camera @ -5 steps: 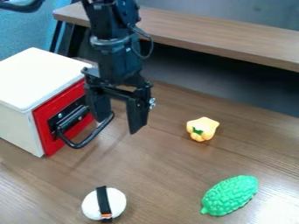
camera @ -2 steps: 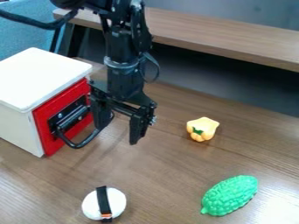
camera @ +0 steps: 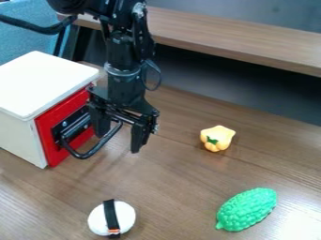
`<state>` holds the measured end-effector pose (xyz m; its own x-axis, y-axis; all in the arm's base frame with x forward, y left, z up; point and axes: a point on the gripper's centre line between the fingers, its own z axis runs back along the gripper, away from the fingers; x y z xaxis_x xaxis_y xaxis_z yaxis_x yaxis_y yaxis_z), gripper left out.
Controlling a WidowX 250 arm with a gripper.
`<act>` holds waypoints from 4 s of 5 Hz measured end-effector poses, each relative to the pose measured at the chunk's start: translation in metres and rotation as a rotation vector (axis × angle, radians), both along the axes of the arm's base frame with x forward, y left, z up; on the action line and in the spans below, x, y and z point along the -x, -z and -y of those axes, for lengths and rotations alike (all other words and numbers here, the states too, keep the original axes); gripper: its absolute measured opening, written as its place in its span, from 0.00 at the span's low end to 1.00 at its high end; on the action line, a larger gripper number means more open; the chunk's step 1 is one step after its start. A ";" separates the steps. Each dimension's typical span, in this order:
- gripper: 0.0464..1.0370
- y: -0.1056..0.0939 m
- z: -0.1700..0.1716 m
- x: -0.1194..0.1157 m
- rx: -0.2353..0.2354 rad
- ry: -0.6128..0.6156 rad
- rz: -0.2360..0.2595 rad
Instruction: Open the drawer
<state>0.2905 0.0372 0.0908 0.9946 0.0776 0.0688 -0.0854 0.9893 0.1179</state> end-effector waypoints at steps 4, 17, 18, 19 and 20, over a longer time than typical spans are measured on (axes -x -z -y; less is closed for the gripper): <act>0.96 0.022 -0.033 0.002 -0.083 -0.020 0.048; 0.96 0.063 0.087 -0.009 0.252 0.441 0.115; 0.96 0.063 0.088 -0.006 0.230 0.443 0.102; 0.96 0.058 0.082 0.002 0.209 0.403 0.076; 0.96 0.041 0.066 0.010 0.139 0.276 -0.026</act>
<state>0.2807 -0.0288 0.0500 0.9806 -0.1893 0.0503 0.1905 0.9814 -0.0212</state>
